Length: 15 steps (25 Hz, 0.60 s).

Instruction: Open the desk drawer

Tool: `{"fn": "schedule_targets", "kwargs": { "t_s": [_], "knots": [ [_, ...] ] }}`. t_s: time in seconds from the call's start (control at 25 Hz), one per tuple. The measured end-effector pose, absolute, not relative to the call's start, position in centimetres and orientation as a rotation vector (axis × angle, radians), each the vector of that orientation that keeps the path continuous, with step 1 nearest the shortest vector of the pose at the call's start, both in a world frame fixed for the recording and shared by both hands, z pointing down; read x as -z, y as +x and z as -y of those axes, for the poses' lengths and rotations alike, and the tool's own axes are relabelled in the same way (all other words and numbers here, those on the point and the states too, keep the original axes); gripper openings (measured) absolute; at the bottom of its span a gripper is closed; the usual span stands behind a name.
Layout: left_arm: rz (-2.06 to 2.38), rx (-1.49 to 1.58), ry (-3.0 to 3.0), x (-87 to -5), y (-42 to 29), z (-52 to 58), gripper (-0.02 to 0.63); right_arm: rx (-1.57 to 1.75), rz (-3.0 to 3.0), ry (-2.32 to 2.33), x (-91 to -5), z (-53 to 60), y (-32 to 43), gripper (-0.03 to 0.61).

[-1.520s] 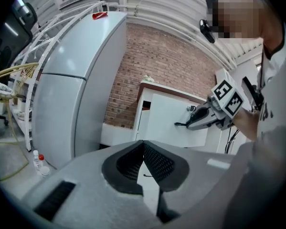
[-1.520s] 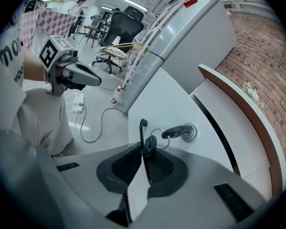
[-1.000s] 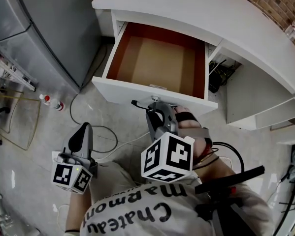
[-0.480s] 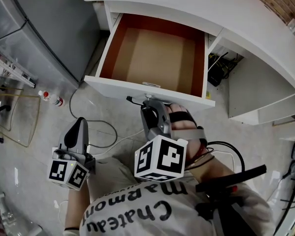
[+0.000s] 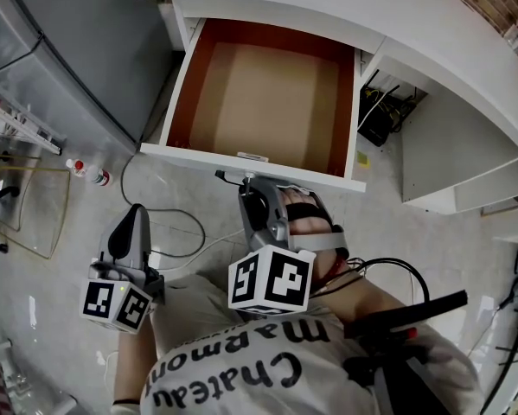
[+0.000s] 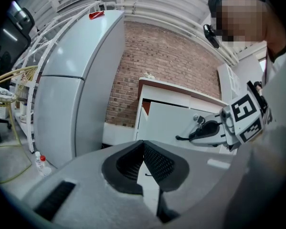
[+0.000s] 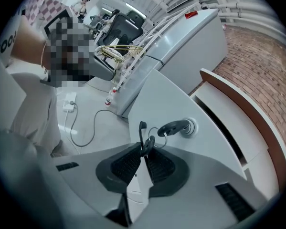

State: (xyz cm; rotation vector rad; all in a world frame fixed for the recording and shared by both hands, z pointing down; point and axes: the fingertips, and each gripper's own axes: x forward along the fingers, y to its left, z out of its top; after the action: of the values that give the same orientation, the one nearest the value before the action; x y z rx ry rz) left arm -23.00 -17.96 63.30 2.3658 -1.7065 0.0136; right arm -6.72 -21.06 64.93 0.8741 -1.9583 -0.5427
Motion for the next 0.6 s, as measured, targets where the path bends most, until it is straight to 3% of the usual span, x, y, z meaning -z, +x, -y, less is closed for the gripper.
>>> {"fn": "schedule_targets", "kwargs": {
  "t_s": [0.6],
  "knots": [
    [1.739, -0.021, 2.346, -62.7, -23.9, 16.8, 0.015, 0.511, 1.966, 0.910, -67.0, 20.6, -6.9, 0.035]
  ]
}}
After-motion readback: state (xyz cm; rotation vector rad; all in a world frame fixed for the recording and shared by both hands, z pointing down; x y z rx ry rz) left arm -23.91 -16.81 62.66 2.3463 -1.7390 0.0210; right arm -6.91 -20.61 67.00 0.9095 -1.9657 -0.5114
